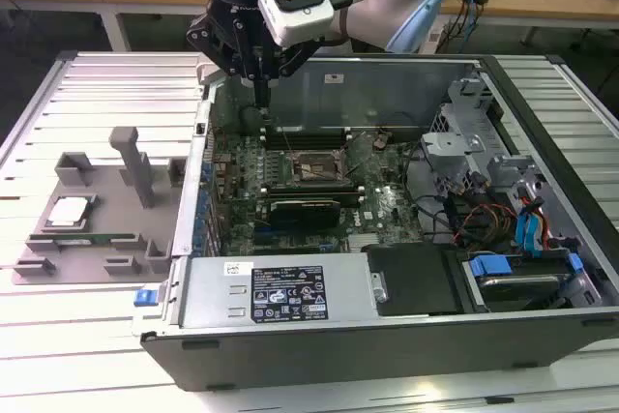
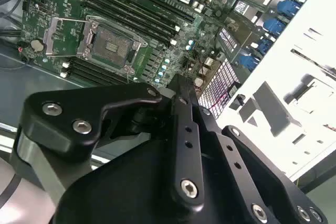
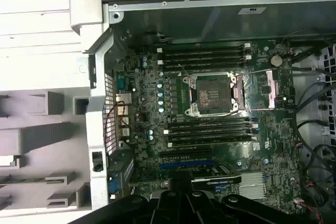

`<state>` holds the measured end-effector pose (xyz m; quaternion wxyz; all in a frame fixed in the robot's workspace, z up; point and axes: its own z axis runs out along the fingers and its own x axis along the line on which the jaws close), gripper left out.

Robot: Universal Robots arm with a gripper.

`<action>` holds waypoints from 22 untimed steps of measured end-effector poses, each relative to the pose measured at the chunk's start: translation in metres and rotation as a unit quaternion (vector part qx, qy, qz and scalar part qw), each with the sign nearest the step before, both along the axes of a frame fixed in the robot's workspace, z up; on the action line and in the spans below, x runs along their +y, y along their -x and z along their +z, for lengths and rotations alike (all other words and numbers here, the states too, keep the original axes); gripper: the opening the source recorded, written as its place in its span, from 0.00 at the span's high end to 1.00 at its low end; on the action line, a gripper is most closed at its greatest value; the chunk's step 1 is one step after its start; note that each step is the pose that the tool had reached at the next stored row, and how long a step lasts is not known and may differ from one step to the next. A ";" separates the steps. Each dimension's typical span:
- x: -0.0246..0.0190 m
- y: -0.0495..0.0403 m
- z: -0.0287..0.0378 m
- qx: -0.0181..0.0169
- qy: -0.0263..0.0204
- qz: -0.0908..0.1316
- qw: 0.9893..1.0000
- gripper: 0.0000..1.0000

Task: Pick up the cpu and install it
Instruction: 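Reach for the cpu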

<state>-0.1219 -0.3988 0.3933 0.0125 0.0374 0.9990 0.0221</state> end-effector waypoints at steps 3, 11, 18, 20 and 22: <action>0.0000 0.0000 0.0000 0.000 0.000 0.000 1.000 0.89; 0.0000 0.0000 0.0000 0.000 0.000 0.000 1.000 0.89; 0.0001 0.0094 0.0000 0.000 0.000 0.000 1.000 0.89; 0.0001 0.0120 0.0000 0.000 0.000 0.000 1.000 0.89; 0.0002 0.0144 0.0000 0.000 0.000 0.000 1.000 0.89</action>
